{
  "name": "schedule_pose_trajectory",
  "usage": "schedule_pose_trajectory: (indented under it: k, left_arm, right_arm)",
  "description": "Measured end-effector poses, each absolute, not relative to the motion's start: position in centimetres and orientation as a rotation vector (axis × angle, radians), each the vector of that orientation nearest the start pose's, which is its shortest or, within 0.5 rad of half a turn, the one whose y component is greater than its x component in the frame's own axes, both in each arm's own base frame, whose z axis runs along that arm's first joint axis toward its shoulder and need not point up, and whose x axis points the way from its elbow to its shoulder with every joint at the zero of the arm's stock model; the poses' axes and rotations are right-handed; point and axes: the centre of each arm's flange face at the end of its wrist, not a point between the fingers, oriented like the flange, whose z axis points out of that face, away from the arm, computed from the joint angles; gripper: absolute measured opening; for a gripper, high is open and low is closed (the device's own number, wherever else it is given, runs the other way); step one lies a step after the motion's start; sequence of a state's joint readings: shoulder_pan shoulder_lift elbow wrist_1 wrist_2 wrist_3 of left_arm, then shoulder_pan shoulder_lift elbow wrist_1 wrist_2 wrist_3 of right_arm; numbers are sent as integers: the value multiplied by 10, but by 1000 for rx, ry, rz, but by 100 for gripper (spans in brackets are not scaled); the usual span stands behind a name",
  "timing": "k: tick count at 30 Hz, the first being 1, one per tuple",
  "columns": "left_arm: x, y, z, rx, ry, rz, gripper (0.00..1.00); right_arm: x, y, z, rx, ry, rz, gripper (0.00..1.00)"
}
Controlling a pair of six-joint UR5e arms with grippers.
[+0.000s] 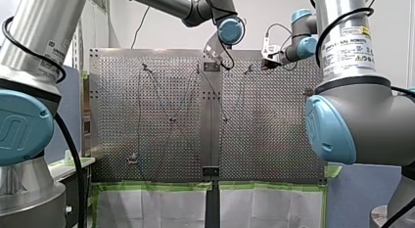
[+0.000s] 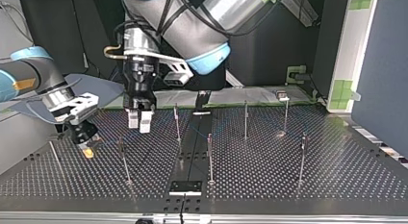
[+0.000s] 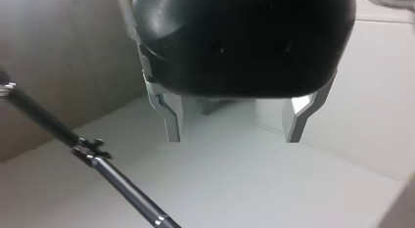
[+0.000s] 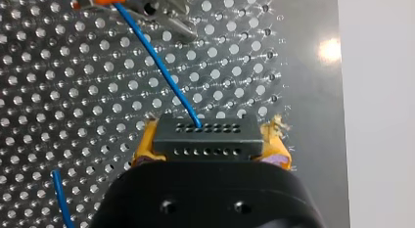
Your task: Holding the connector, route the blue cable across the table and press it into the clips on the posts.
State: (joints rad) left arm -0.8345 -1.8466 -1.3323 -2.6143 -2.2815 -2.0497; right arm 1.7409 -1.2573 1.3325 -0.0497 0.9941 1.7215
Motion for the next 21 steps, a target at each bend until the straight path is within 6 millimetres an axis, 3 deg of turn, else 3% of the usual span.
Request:
schedule_pose_trajectory:
  k: [7, 21]
  left_arm:
    - [357, -489, 510, -498, 1102, -805, 100]
    - [378, -495, 411, -460, 1178, -699, 100]
  right_arm:
    - [290, -561, 436, -2324, 1245, -2445, 0]
    - [296, -558, 436, -2325, 1229, -2443, 0]
